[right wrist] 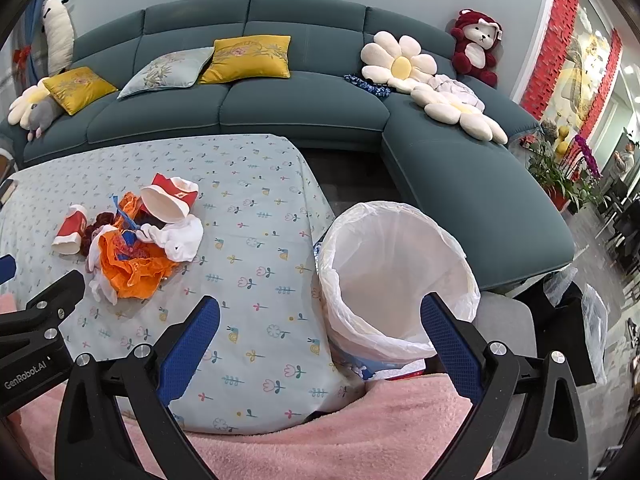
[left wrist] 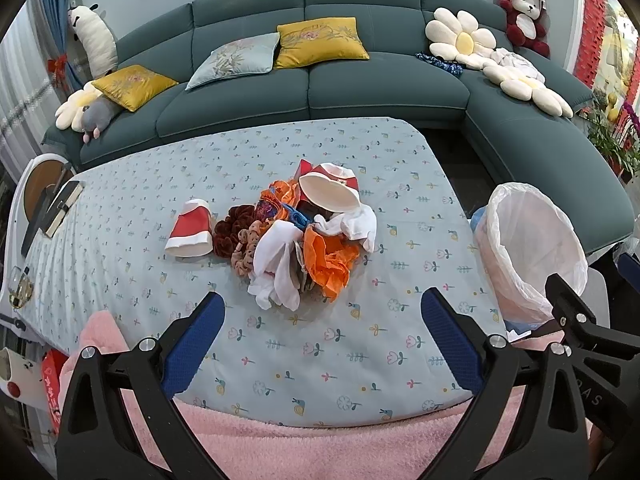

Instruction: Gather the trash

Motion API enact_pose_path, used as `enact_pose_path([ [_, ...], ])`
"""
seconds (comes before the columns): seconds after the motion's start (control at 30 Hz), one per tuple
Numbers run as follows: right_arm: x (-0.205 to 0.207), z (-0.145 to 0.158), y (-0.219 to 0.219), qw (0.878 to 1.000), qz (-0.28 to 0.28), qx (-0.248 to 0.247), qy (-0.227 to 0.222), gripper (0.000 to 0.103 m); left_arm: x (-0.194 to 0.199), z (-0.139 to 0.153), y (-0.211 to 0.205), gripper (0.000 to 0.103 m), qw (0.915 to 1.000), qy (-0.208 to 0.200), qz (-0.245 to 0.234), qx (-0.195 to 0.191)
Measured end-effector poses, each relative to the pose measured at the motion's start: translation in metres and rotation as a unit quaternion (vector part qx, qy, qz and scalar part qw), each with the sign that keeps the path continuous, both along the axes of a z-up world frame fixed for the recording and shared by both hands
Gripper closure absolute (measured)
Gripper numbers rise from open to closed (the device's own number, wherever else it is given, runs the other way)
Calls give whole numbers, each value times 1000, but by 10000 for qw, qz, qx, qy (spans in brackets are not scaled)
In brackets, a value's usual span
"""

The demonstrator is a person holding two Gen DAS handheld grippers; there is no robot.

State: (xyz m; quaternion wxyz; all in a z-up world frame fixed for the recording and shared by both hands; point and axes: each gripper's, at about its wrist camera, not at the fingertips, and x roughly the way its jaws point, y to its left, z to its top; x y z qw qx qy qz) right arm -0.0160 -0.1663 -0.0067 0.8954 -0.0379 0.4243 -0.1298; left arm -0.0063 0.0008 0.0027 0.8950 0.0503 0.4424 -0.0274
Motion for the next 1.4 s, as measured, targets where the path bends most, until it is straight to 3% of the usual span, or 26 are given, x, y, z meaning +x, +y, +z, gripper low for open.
enact_pose_path([
  [1.4,-1,5,-2,10000,-11,-24,-65,7,-2,5,-4,9,10000,-42,4,-47],
])
